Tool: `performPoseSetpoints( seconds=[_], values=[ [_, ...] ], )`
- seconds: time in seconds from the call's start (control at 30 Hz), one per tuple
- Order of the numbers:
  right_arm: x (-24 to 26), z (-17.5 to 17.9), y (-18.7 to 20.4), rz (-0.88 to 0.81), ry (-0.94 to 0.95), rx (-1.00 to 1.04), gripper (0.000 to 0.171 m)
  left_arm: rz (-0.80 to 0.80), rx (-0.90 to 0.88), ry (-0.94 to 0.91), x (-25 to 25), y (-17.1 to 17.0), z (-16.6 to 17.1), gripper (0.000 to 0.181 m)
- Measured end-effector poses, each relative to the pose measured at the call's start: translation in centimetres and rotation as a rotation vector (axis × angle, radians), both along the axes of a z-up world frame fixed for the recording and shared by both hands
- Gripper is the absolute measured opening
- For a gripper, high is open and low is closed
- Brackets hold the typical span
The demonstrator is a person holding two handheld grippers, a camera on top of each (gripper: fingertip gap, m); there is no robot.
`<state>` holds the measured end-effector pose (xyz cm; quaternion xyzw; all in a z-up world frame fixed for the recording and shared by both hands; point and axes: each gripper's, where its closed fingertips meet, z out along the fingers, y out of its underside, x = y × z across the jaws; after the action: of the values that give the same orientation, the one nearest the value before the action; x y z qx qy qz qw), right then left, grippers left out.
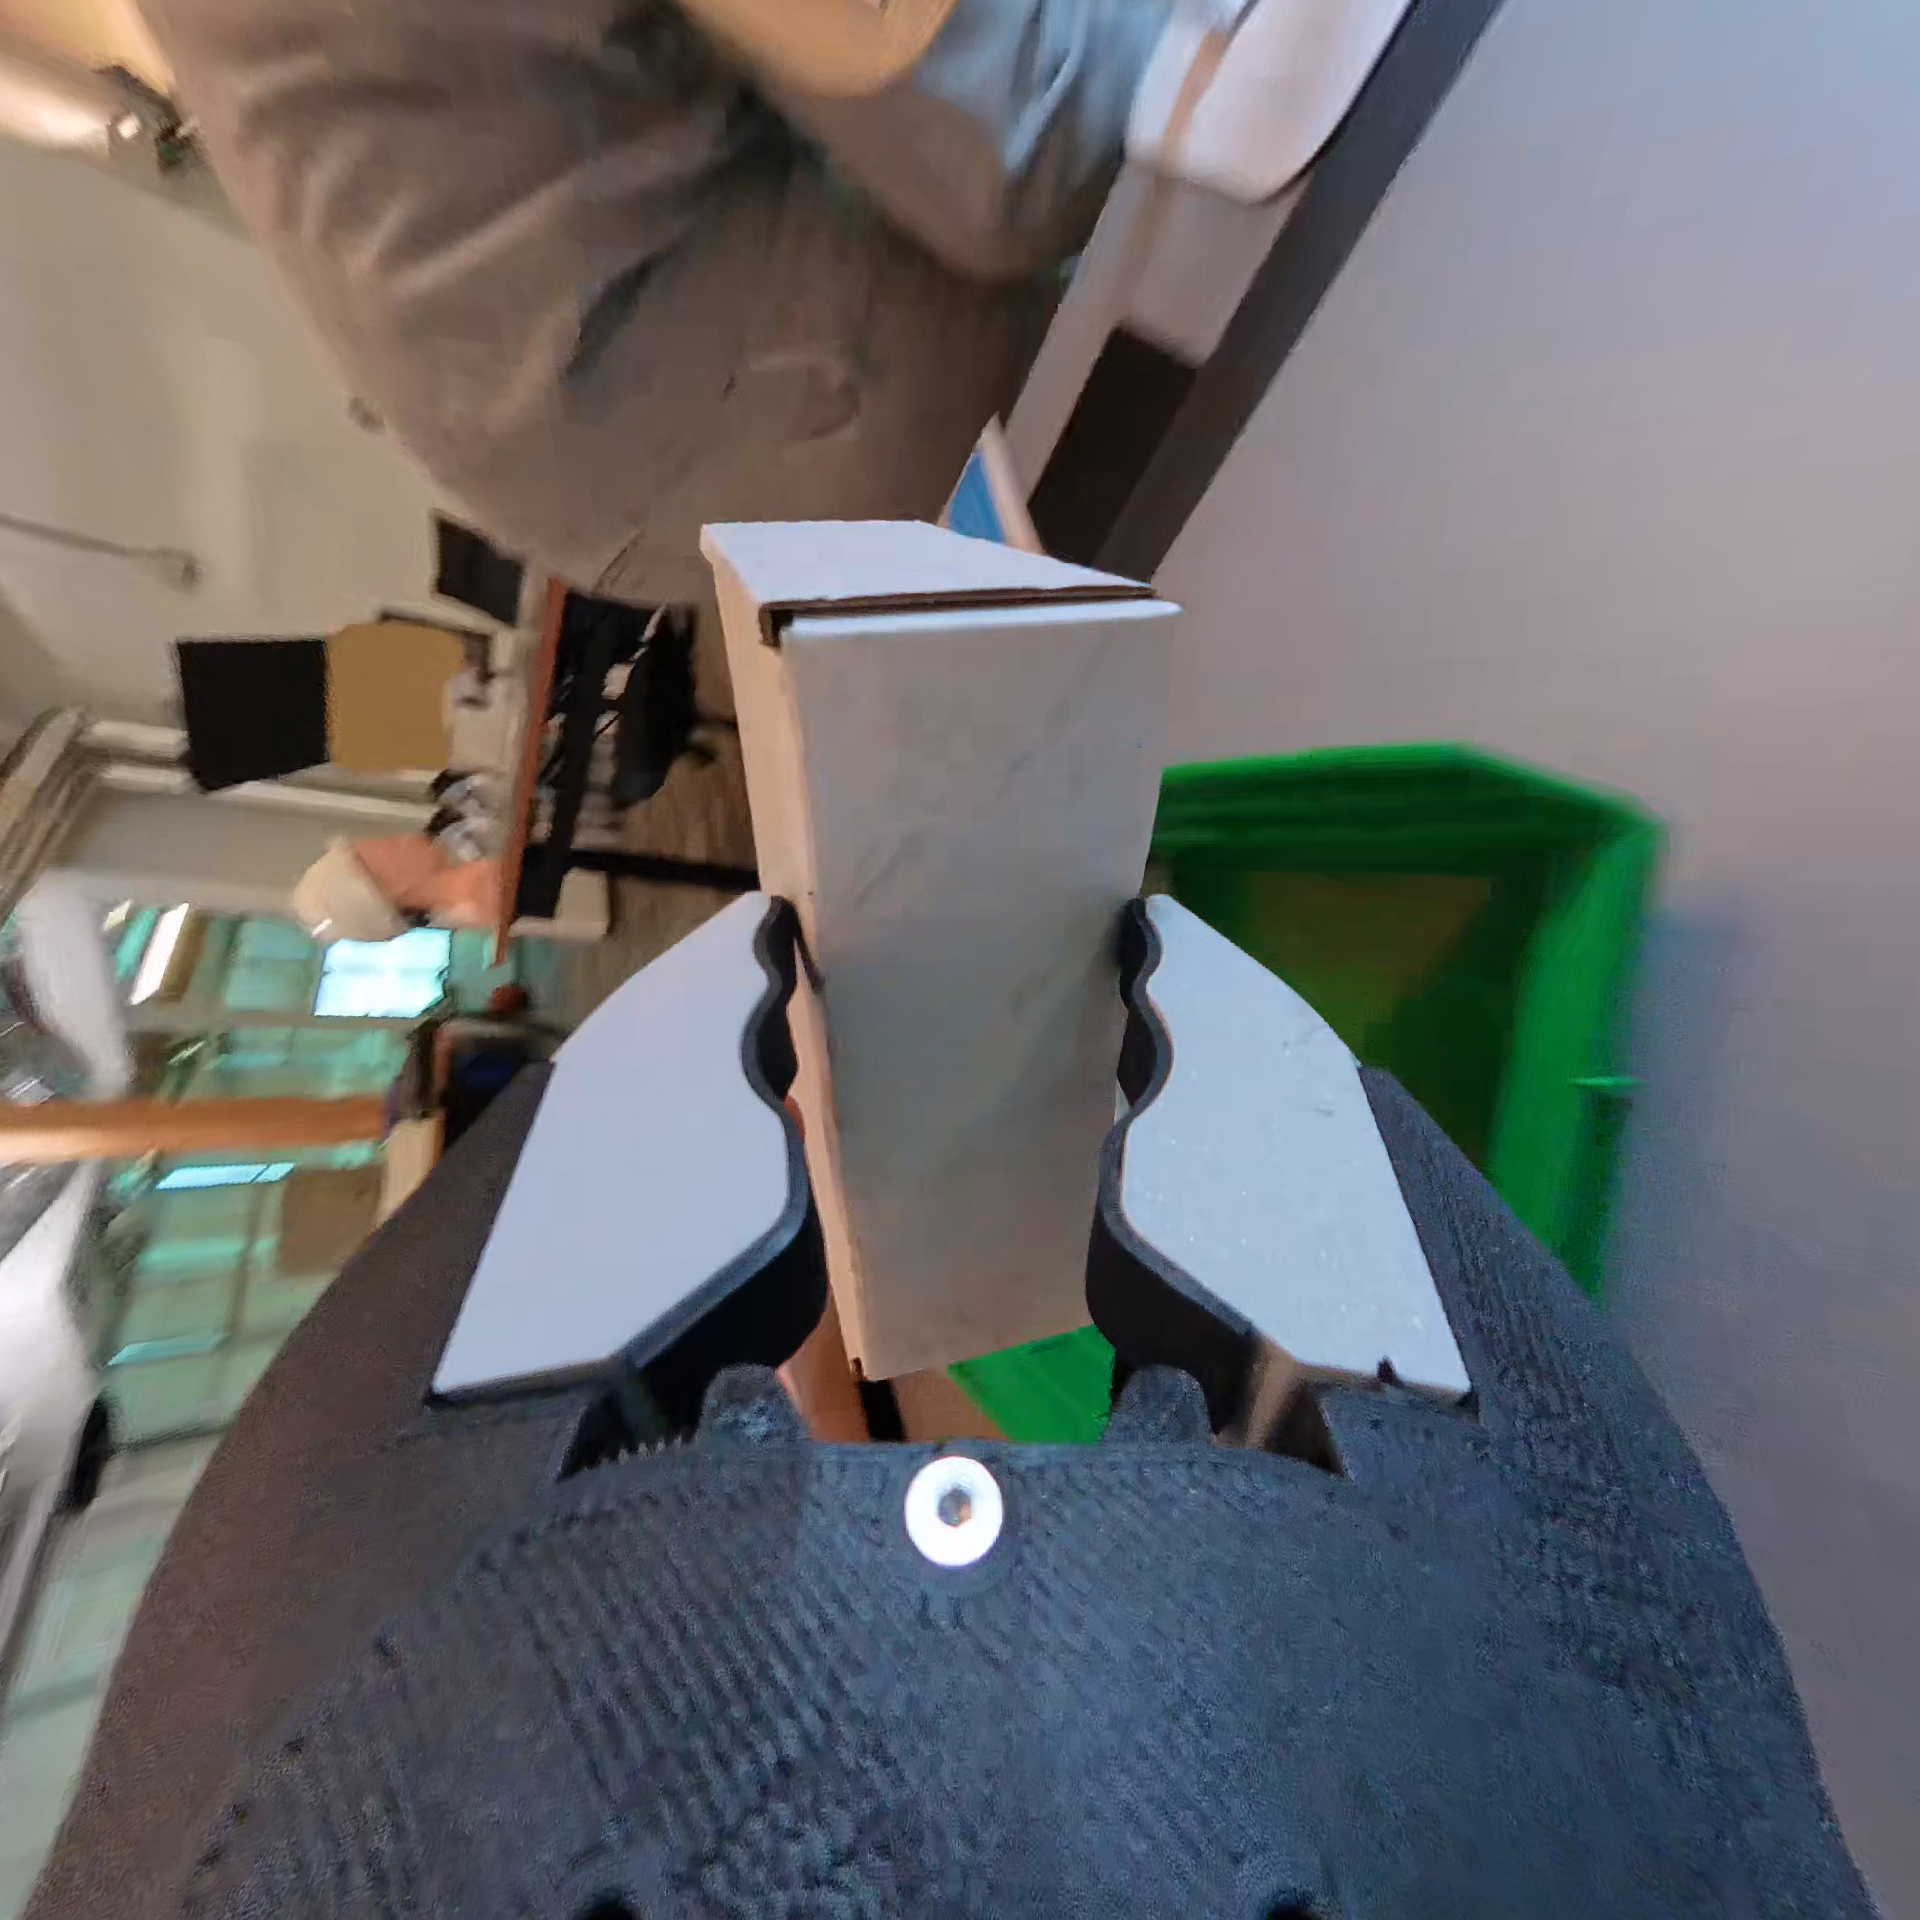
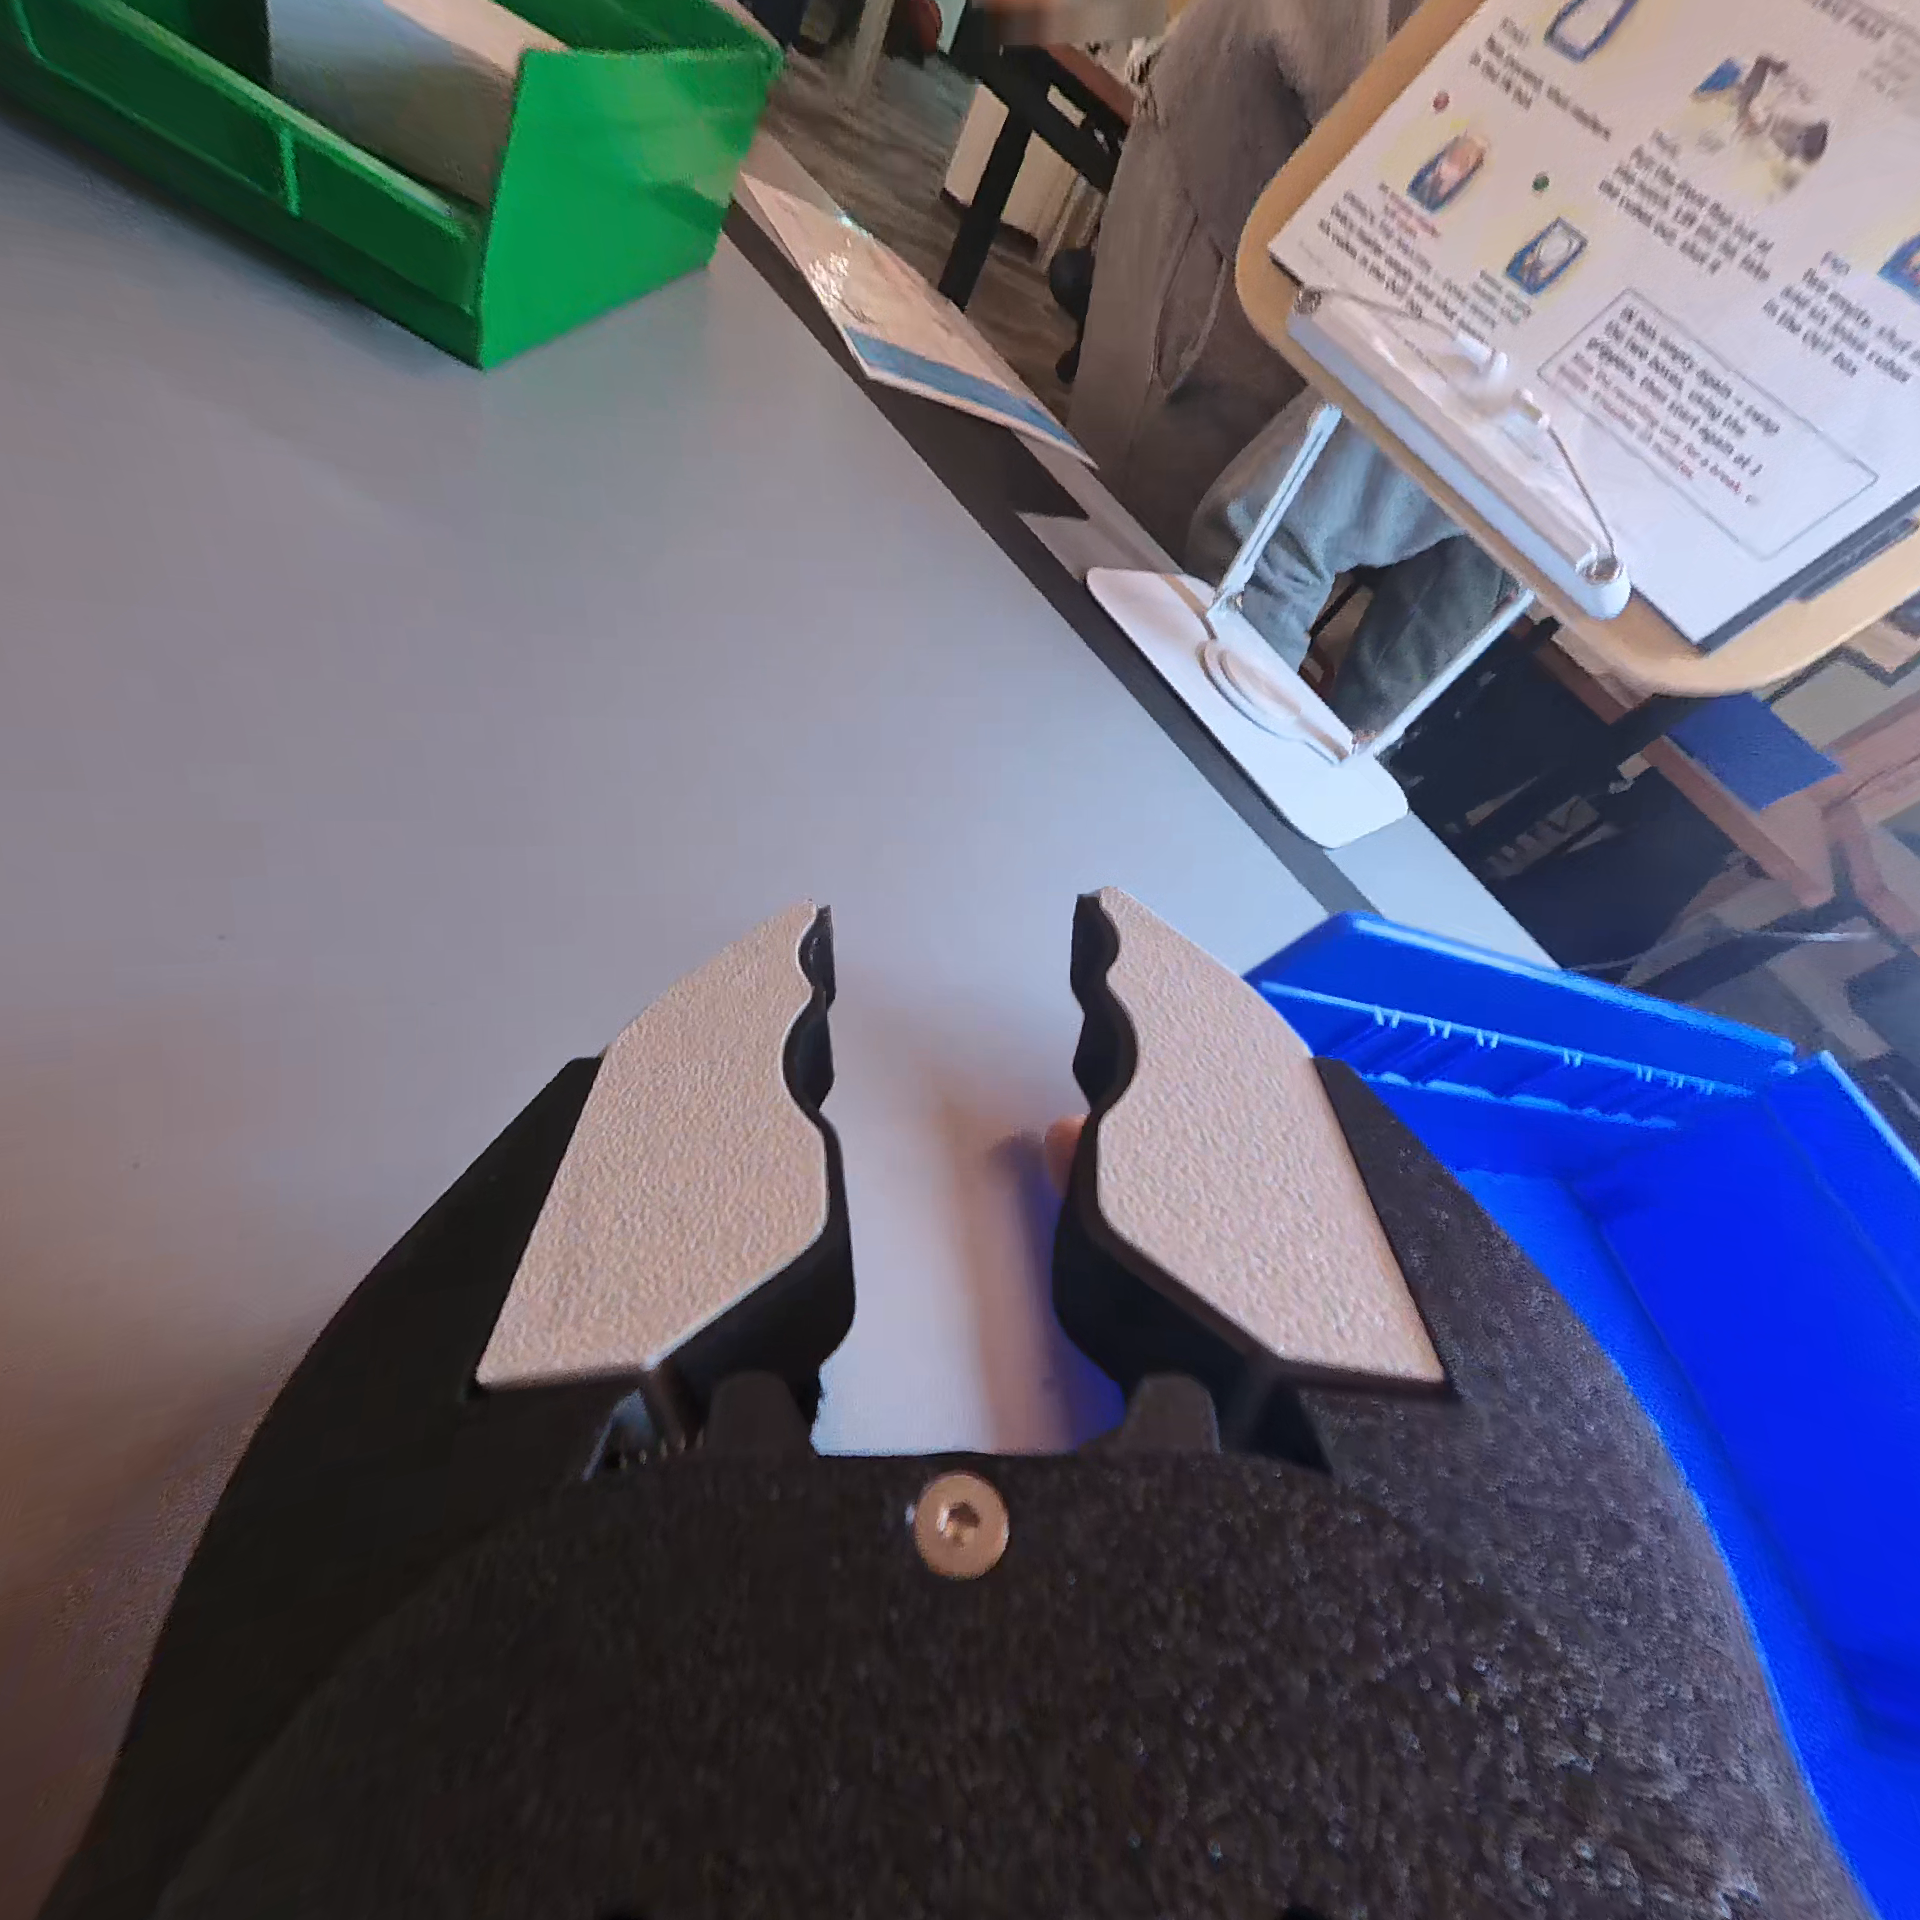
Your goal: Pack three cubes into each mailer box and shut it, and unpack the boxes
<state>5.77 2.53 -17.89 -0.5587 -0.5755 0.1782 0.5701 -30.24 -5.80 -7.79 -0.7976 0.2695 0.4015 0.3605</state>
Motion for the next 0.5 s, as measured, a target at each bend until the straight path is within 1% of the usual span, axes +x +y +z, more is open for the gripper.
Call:
performPoseSetpoints(
  seconds=[0.03,0.13,0.17,0.3,0.37,0.43,0.47,0.5],
  values=[
    [-0.3,0.4,-0.4,0.018,0.008,0.018,0.045,-0.061,-0.017,-0.048,2.3,-0.2,0.2,0.061],
    [-1.9,1.9,-2.1,0.094,-0.003,0.110,0.053,-0.262,-0.130,-0.231,10.1,-1.1,-0.9,0.061],
    [-2.6,2.5,-2.9,0.125,-0.013,0.154,0.057,-0.332,-0.172,-0.271,12.7,-1.5,-1.3,0.061],
    [-5.6,5.0,-7.0,0.292,-0.027,0.284,0.067,-0.544,-0.436,-0.387,21.1,-3.6,-4.2,0.061],
    [-6.9,5.4,-9.0,0.375,-0.036,0.324,0.072,-0.621,-0.540,-0.399,23.9,-4.2,-5.5,0.061],
    [-7.7,4.5,-10.3,0.427,-0.085,0.329,0.077,-0.688,-0.632,-0.432,26.3,-4.8,-6.6,0.061],
    [-7.8,4.1,-10.6,0.433,-0.094,0.342,0.074,-0.712,-0.675,-0.437,27.0,-5.0,-7.3,0.061],
    [-7.7,3.5,-10.7,0.440,-0.099,0.340,0.076,-0.728,-0.677,-0.429,27.4,-4.8,-7.5,0.061]
  ],
)
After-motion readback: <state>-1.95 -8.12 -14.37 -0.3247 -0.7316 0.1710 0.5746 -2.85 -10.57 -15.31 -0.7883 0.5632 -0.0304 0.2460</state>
